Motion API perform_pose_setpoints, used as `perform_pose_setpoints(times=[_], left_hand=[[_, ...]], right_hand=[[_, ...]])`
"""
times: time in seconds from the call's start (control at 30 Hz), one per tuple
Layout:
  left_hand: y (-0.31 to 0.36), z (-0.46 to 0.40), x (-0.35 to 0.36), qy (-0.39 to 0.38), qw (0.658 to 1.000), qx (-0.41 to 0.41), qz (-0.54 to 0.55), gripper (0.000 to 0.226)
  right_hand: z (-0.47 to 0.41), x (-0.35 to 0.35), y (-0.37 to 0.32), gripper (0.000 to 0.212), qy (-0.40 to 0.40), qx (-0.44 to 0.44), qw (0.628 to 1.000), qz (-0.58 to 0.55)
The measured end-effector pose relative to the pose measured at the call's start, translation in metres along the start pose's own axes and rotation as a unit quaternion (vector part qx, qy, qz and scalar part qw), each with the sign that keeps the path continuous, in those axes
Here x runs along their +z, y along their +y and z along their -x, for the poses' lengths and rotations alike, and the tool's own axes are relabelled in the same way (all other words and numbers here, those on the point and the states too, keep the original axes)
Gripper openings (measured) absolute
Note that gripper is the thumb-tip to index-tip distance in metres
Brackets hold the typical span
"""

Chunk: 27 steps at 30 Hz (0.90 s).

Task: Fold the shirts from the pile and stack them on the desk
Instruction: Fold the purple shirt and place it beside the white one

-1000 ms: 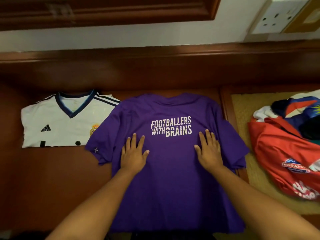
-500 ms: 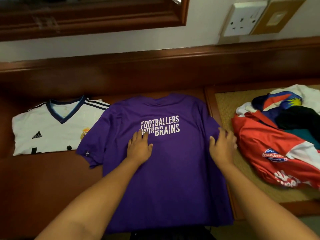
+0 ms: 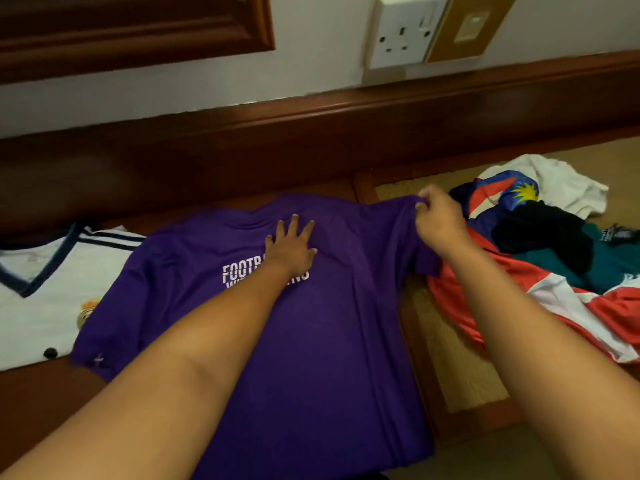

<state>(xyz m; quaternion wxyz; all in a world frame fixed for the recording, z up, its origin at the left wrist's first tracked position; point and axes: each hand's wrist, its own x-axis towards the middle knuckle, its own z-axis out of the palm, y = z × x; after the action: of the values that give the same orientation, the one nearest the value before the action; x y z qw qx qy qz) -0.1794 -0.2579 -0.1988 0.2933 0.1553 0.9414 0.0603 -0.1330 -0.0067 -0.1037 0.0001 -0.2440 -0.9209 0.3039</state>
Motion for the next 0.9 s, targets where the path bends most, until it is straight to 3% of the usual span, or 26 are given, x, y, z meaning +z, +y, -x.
perform_pose_setpoints(times=[0.2, 0.3, 0.37, 0.47, 0.53, 0.67, 0.77, 0.9], left_hand=[[0.004, -0.017, -0.010, -0.001, 1.000, -0.020, -0.002, 0.070], [0.012, -0.018, -0.005, 0.067, 0.997, 0.006, -0.026, 0.064], [0.021, -0.021, -0.004, 0.103, 0.993, 0.042, -0.036, 0.059], [0.038, -0.032, -0.010, 0.125, 0.987, 0.102, -0.017, 0.053], [0.050, -0.044, -0.016, 0.116, 0.984, 0.137, 0.006, 0.052], [0.070, -0.067, -0.025, 0.076, 0.981, 0.177, 0.033, 0.057], [0.083, -0.075, -0.030, 0.036, 0.986, 0.162, 0.036, 0.060], [0.089, -0.081, -0.043, 0.065, 0.985, 0.154, 0.027, 0.036]], right_hand=[[-0.025, -0.033, 0.008, 0.036, 0.085, -0.007, 0.991, 0.104], [0.024, -0.004, 0.012, 0.028, 0.134, -0.074, 0.988, 0.035], [0.071, 0.031, 0.020, 0.022, 0.110, -0.093, 0.989, -0.029], [0.113, 0.068, 0.036, 0.011, 0.036, 0.104, 0.988, -0.112], [0.110, 0.077, 0.043, 0.024, 0.005, 0.234, 0.963, -0.136], [0.086, 0.079, 0.038, 0.046, 0.017, 0.240, 0.967, -0.078], [0.078, 0.082, 0.038, 0.028, -0.009, 0.230, 0.973, -0.032], [0.070, 0.073, 0.038, 0.005, 0.071, 0.161, 0.977, -0.123]])
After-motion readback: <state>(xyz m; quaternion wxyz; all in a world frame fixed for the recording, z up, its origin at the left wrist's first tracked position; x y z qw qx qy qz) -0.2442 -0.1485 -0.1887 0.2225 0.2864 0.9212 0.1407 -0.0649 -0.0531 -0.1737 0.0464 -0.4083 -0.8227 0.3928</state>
